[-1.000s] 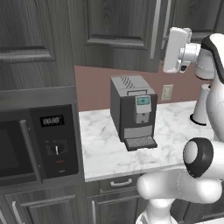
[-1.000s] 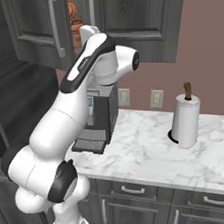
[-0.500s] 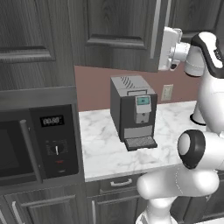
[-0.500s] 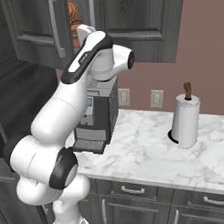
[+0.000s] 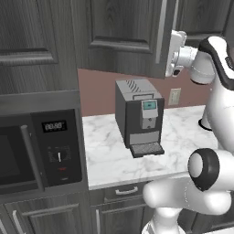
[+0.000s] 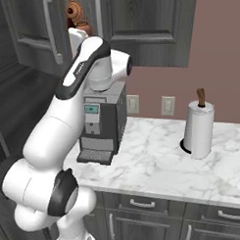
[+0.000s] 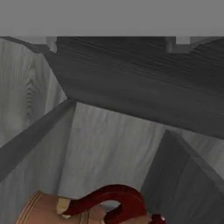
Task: The dining table condiment station is running low on mayonnaise. Refill the condiment station by opening the cabinet and taking the mayonnaise from the cabinet and placing it on the dining table.
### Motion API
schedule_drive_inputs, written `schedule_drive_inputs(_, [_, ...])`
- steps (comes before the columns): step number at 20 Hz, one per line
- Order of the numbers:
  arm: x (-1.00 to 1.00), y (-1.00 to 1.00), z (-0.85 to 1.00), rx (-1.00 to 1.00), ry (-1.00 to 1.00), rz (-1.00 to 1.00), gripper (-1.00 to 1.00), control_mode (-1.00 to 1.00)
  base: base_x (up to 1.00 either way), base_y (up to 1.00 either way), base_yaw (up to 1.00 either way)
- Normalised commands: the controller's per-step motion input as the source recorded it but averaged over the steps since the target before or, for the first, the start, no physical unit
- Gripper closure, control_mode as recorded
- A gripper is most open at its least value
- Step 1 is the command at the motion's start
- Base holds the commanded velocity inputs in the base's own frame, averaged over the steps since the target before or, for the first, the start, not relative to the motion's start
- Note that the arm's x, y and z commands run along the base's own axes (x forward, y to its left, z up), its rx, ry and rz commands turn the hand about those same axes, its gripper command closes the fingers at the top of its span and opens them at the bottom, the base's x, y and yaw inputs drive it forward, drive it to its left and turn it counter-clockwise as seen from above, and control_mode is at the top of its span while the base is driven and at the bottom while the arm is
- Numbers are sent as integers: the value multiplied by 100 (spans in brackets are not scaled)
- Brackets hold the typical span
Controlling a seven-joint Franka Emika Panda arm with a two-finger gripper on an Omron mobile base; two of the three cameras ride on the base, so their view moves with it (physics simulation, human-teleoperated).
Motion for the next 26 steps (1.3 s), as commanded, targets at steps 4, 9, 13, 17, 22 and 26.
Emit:
schedule_drive_inputs(4, [-76,59,17,0,-5,13,-100,-100,0,0,0])
schedule_drive_inputs(9, [-71,79,22,0,-8,12,-100,-100,0,0,0])
schedule_drive_inputs(13, [-69,100,19,0,-8,10,-100,-100,0,0,0])
schedule_drive_inputs(17, [-63,100,2,-1,-7,1,-100,-100,0,0,0])
schedule_drive_inputs(22, [-22,97,0,-19,-1,-9,-100,-100,0,0,0])
schedule_drive_inputs(26, [0,63,0,-18,3,-11,-100,-100,0,0,0])
